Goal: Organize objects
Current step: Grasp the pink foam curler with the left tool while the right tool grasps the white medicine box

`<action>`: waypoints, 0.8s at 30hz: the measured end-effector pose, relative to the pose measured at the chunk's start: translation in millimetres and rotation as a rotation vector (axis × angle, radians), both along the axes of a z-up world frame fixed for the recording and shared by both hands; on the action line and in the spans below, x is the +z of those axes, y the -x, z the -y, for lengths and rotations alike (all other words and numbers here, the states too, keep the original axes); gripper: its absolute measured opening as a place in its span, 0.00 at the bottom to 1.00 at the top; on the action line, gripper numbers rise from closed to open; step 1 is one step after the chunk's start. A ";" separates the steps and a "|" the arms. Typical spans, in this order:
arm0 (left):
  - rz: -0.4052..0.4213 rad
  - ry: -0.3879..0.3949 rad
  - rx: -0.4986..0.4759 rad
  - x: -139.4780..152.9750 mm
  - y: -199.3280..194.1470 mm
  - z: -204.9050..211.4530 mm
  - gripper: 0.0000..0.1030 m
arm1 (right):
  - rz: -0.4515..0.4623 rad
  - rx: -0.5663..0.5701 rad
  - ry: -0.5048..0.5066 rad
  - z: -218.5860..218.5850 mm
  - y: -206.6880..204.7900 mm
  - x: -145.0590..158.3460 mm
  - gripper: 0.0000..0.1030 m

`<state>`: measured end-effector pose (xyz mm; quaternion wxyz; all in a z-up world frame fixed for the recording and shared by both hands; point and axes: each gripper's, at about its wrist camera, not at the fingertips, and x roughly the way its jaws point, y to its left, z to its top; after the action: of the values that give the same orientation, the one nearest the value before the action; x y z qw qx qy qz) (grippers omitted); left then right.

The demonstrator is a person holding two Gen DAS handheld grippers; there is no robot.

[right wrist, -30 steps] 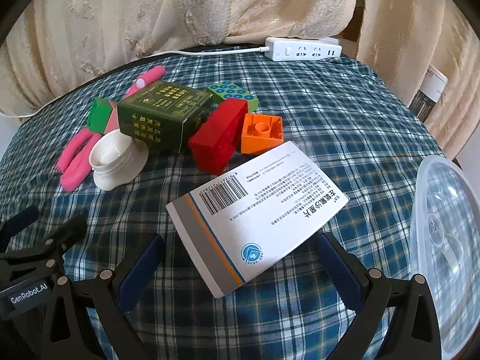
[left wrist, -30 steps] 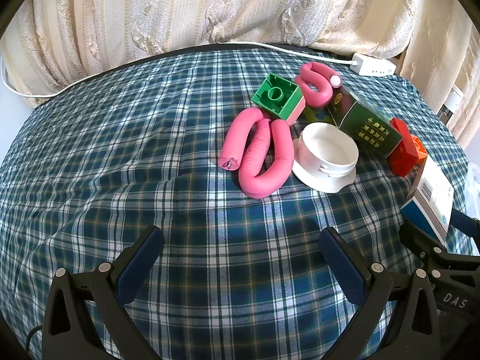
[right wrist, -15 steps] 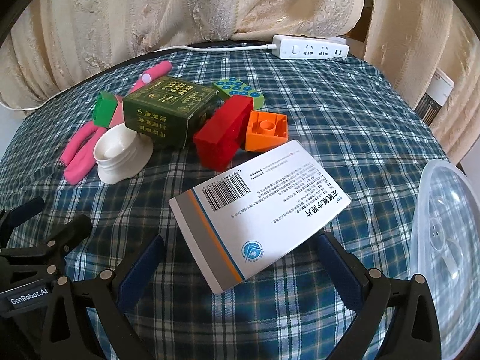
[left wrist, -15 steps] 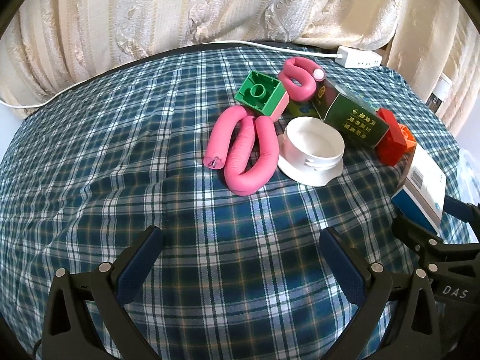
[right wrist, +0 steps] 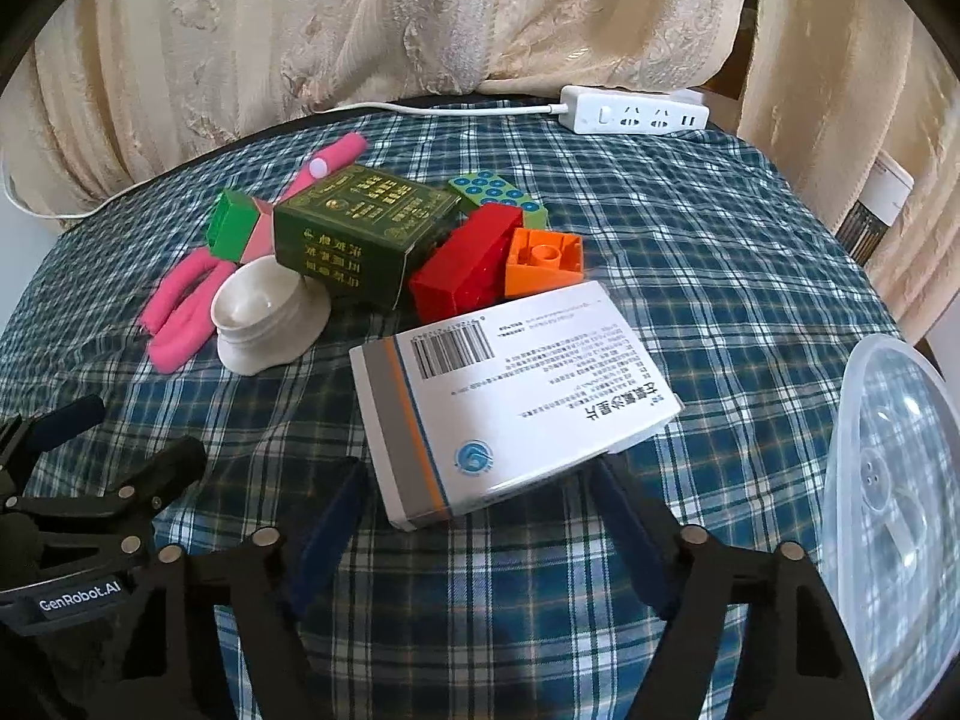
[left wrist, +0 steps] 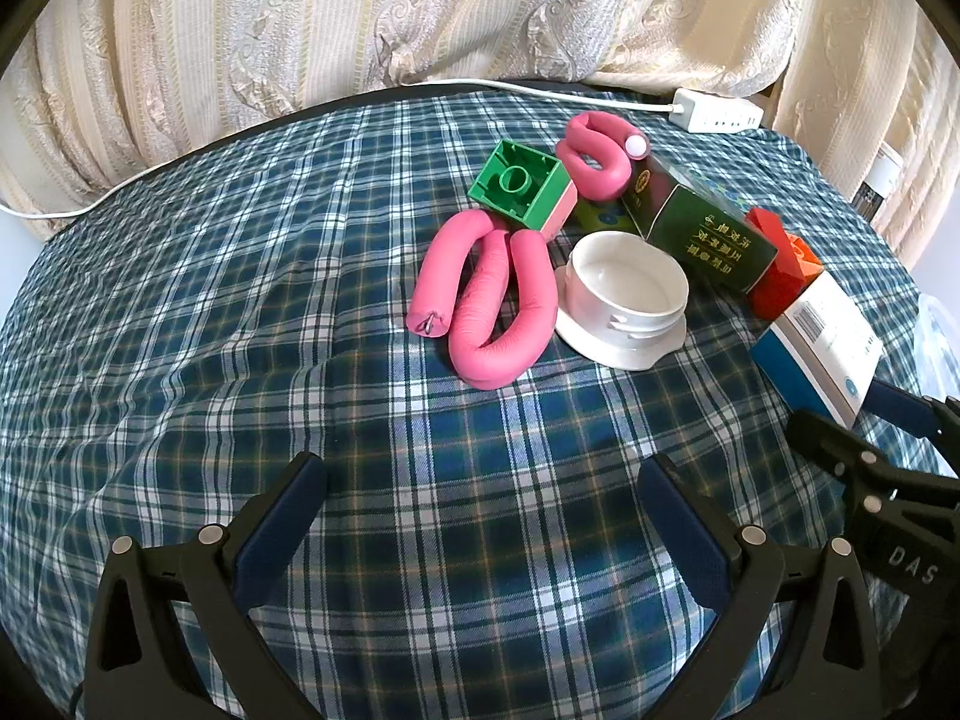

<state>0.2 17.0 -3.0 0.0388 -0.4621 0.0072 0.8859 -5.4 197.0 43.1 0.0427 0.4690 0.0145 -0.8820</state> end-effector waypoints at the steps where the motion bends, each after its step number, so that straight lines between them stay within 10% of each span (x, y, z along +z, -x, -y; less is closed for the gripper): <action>1: 0.000 0.000 -0.001 0.0 -0.2 0.3 1.00 | -0.001 -0.001 0.004 -0.7 0.0 0.6 0.69; 11: 0.001 -0.008 0.010 2.1 0.3 6.9 0.84 | -0.005 0.013 0.068 -5.1 -4.2 3.6 0.50; 24: -0.014 0.038 0.035 18.5 21.7 14.6 0.84 | -0.009 0.017 0.124 -11.2 3.6 4.3 0.70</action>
<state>-21.5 2.4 15.6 0.0145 -0.4568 0.0162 0.8893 -9.0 208.2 47.4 0.0793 0.4614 -0.0359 -0.8829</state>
